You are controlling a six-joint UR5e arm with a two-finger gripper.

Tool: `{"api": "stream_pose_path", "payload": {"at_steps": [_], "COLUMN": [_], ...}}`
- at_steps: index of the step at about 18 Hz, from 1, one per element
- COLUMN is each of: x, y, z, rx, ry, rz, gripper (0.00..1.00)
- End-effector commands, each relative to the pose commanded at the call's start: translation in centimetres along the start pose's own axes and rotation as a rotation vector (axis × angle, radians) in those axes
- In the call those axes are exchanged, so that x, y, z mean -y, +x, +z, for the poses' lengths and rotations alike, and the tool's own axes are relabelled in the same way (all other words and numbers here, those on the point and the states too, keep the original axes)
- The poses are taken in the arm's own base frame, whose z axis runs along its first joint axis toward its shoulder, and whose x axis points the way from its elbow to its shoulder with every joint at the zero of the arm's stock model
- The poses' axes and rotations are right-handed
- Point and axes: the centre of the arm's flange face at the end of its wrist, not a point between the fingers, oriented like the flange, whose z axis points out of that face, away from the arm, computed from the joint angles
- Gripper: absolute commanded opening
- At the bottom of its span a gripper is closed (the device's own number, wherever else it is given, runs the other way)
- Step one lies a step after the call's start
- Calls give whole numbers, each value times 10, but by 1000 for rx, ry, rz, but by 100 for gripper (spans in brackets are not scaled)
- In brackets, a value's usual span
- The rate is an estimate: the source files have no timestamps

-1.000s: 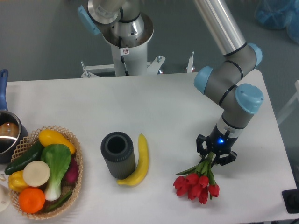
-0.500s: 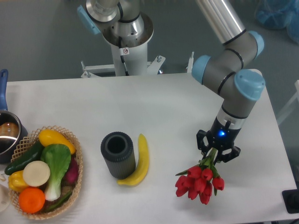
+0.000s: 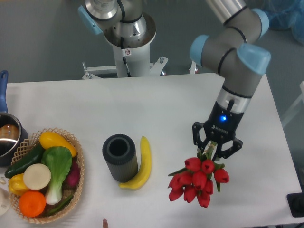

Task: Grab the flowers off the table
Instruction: 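Lift the gripped tulip bouquet up off the table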

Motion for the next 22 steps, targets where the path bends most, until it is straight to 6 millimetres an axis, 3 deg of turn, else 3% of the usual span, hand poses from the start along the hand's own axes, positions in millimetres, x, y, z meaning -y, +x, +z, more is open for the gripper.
{"api": "stream_pose_path", "payload": {"at_steps": [6,22], "x": [3,2], "y": [14,13], "z": [-17,-18], "rx": [-8,-15], "ry": [46,61], "rz": [-8,-21], "gripper": [40,40]}}
